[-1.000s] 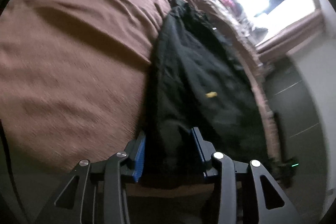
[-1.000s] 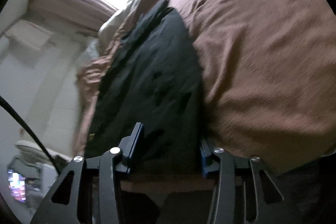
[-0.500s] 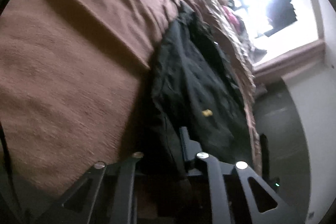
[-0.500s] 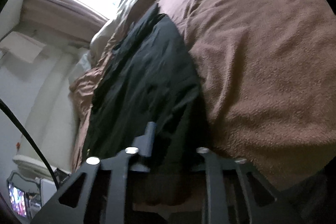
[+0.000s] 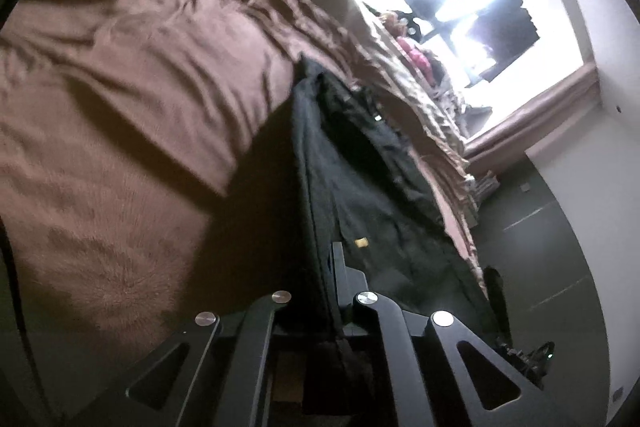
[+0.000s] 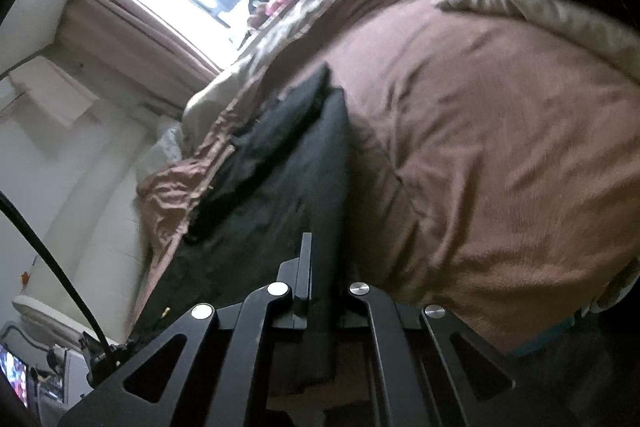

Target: Fold large clothes

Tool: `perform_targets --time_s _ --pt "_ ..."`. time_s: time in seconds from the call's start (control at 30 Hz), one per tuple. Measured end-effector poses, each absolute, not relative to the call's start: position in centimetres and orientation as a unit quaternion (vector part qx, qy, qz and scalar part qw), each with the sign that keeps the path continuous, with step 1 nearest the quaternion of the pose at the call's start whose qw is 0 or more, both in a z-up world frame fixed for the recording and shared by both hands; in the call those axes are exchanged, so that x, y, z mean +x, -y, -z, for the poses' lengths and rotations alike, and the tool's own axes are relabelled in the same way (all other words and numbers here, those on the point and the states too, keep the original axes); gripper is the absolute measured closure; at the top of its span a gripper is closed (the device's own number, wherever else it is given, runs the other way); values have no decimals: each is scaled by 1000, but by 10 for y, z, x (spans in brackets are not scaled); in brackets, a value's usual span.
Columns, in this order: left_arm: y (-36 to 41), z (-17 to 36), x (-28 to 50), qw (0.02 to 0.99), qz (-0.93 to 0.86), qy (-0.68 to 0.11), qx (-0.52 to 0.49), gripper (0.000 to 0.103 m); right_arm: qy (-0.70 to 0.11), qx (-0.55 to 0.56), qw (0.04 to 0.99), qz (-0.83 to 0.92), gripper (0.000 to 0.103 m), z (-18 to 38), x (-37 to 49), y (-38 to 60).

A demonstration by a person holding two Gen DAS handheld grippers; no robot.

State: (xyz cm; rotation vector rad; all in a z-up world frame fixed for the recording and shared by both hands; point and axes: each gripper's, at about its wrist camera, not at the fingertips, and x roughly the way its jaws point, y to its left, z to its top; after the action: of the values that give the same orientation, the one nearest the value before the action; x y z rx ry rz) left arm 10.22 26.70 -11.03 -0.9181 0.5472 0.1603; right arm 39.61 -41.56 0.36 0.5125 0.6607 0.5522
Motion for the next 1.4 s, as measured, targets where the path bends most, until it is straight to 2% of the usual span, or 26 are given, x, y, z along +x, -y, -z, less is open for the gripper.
perform_targets --time_s 0.2,0.37,0.7,0.9,1.13,1.4 --pt "-252 69 73 876 -70 -242 -411 100 -295 220 887 -279 103 -25 344 436" --pt "-234 56 30 887 -68 -238 -390 100 -284 202 891 -291 103 -27 298 462" --pt "-199 73 -47 887 -82 -258 -373 100 -304 145 895 -291 103 -3 208 497" --pt "-183 68 -68 900 -81 -257 -342 100 -303 121 901 -285 103 -12 177 497" --pt "-190 41 -48 919 -76 -231 -311 100 -268 115 911 -292 103 -42 189 485" --pt "-223 -13 0 933 -81 -186 -297 100 -206 142 917 -311 103 -109 227 467"
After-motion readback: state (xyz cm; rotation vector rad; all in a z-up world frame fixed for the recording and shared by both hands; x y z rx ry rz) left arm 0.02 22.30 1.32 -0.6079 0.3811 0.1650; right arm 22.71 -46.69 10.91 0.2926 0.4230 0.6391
